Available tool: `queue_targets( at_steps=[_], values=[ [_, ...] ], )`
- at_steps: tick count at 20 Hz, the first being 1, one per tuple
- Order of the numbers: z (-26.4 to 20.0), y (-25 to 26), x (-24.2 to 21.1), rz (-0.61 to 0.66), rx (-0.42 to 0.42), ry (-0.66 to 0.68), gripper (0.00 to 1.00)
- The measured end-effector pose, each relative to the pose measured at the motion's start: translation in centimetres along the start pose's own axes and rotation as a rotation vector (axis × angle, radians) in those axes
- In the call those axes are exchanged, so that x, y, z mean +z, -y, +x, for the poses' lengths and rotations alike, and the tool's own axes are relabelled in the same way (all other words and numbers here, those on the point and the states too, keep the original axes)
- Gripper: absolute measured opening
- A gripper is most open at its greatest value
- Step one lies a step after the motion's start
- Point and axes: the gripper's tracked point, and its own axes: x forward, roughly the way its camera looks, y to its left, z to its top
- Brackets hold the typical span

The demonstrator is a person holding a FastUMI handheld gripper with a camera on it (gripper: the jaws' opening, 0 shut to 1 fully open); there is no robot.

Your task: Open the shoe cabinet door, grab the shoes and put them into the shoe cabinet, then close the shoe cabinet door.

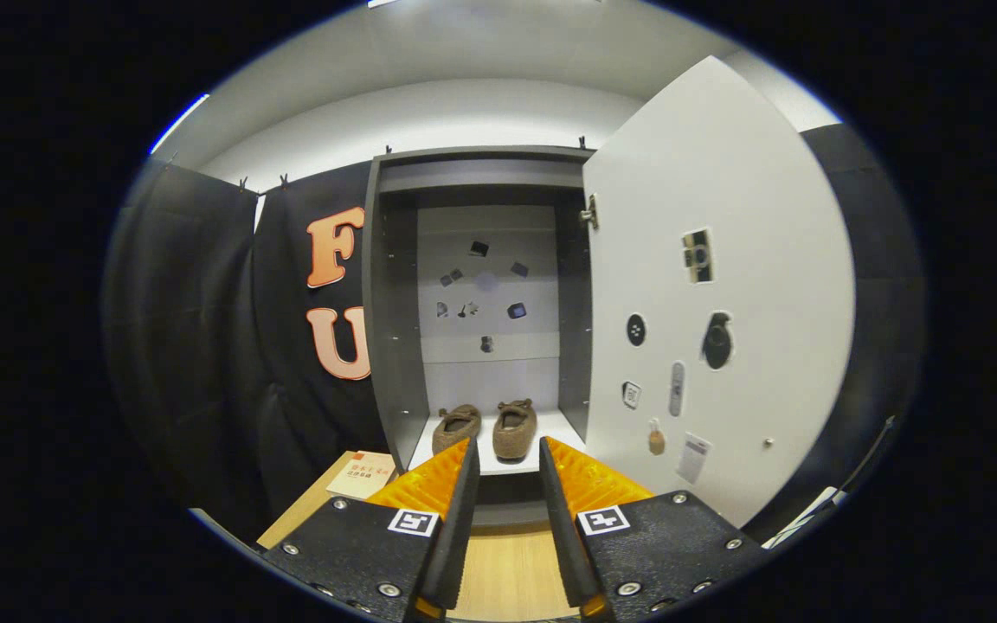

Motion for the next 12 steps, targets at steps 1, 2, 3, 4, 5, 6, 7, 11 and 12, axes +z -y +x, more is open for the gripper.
queue_targets(
  at_steps=[1,2,3,4,5,6,7,11,12],
  values=[
    [-1.3,1.0,-0.1,-0.003,-0.022,0.000,0.45],
    [-2.4,2.0,0.1,-0.005,-0.042,0.004,0.47],
    [-3.6,3.0,0.0,-0.003,-0.058,0.006,0.47],
    [-4.6,3.8,-0.2,0.001,-0.074,0.007,0.47],
    [-5.4,4.7,-0.3,0.006,-0.092,0.007,0.48],
    [-6.3,5.6,-0.5,0.005,-0.109,0.004,0.49],
    [-7.1,6.6,-0.7,0.003,-0.131,0.000,0.50],
    [-9.5,9.9,-1.5,-0.003,-0.205,-0.010,0.52],
    [-10.1,10.7,-1.6,-0.003,-0.221,-0.010,0.53]
  ],
)
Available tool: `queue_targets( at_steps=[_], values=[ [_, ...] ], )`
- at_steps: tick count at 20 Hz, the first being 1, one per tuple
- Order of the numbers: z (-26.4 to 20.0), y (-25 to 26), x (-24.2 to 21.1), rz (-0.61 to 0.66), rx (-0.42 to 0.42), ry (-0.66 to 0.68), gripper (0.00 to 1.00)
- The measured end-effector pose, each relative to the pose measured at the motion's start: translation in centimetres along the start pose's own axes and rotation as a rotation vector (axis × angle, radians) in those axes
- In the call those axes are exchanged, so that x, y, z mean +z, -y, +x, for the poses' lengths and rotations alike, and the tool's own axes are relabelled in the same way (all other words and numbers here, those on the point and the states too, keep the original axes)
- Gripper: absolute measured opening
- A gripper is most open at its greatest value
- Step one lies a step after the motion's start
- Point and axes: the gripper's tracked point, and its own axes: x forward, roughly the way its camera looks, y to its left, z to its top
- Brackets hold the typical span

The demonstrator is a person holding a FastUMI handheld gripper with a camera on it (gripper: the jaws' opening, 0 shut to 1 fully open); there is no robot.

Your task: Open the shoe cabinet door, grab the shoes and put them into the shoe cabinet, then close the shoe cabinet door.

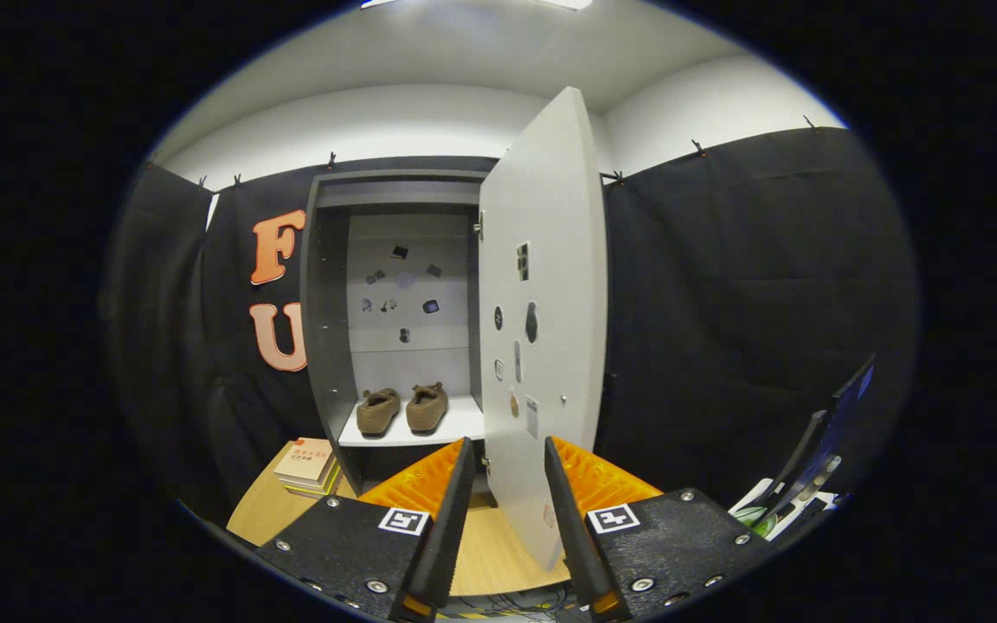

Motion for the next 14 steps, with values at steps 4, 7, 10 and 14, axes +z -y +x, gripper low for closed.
queue_targets(
  at_steps=[4,7,10,14],
  values=[
    [0.0,3.4,-0.9,0.001,-0.056,-0.013,0.54],
    [0.6,5.7,-1.8,0.009,-0.090,-0.031,0.55],
    [1.8,7.4,-2.3,0.015,-0.107,-0.040,0.56],
    [4.3,9.2,-2.8,0.019,-0.115,-0.046,0.58]
  ],
)
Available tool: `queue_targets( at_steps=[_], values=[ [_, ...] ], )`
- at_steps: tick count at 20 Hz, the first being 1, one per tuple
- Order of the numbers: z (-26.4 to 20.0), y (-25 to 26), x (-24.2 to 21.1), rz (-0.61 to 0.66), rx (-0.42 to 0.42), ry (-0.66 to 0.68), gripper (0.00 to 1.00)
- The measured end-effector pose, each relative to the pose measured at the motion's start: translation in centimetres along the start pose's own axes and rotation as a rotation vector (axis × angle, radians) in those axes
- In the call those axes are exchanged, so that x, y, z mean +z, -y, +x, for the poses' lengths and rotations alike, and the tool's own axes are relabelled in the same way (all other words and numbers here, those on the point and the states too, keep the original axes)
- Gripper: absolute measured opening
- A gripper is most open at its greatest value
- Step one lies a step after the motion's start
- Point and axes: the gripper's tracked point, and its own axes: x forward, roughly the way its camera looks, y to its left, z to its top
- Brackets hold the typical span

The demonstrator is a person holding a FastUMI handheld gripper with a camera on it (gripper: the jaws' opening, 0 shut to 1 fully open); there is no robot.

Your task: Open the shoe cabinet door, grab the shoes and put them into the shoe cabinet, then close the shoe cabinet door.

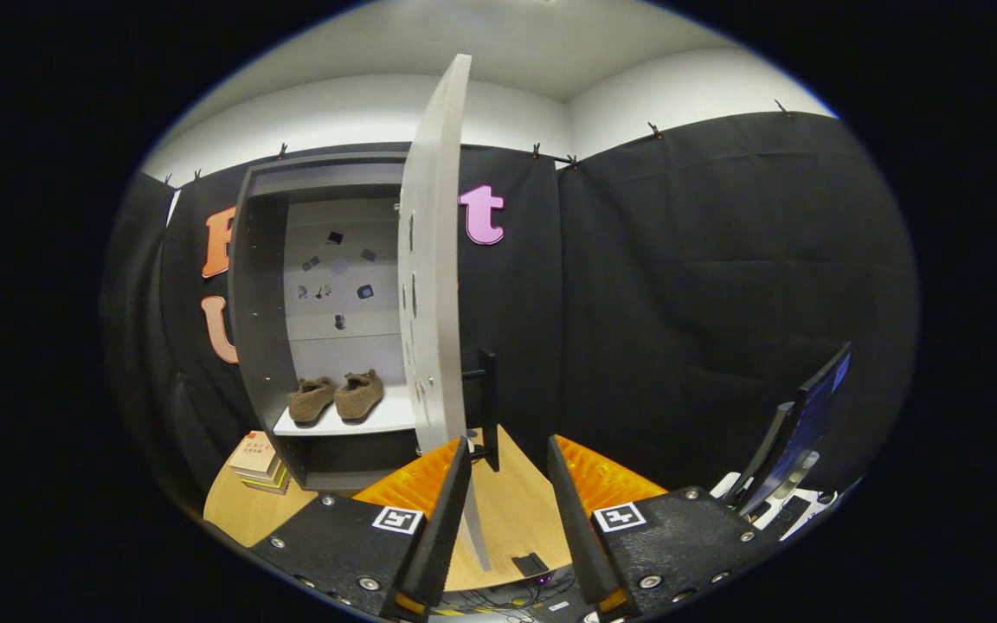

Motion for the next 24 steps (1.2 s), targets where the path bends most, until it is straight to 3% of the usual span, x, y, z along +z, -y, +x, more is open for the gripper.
queue_targets(
  at_steps=[8,16,20,24],
  values=[
    [5.2,0.0,-0.5,0.017,0.049,-0.011,0.64],
    [5.0,-1.8,-0.7,0.062,0.105,0.028,0.65],
    [3.9,-4.9,-0.9,0.042,0.185,0.027,0.65],
    [2.7,-9.9,-1.0,0.047,0.327,0.040,0.65]
  ],
)
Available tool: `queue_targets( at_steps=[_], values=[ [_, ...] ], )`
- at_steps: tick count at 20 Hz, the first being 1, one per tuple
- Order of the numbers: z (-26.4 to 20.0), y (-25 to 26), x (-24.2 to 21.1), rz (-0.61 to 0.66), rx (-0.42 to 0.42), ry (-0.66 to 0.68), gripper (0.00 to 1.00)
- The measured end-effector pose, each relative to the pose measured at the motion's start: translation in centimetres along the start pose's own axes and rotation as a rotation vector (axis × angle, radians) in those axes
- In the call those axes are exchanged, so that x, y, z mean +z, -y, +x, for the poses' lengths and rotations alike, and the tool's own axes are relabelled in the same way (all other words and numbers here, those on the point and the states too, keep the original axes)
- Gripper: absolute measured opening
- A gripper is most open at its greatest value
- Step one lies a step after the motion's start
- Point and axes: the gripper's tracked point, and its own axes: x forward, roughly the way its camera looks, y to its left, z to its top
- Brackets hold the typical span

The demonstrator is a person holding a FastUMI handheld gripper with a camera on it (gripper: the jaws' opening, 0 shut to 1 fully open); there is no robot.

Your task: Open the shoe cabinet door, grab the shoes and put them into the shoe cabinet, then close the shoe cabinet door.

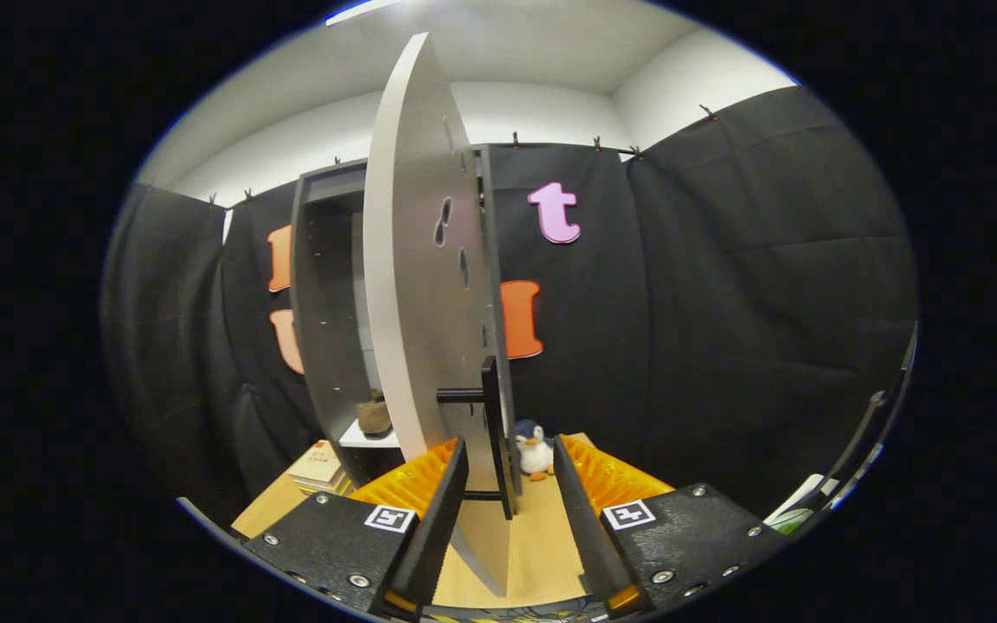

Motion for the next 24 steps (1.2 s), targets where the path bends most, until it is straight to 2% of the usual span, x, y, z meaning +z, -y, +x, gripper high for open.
queue_targets(
  at_steps=[5,9,21,24],
  values=[
    [1.4,-6.3,-0.6,0.039,0.173,0.002,0.65],
    [2.9,-8.1,-0.6,0.028,0.223,0.005,0.66],
    [2.9,-9.0,-0.4,0.024,0.358,0.010,0.66],
    [3.2,-9.1,-0.7,0.026,0.392,0.001,0.70]
  ],
)
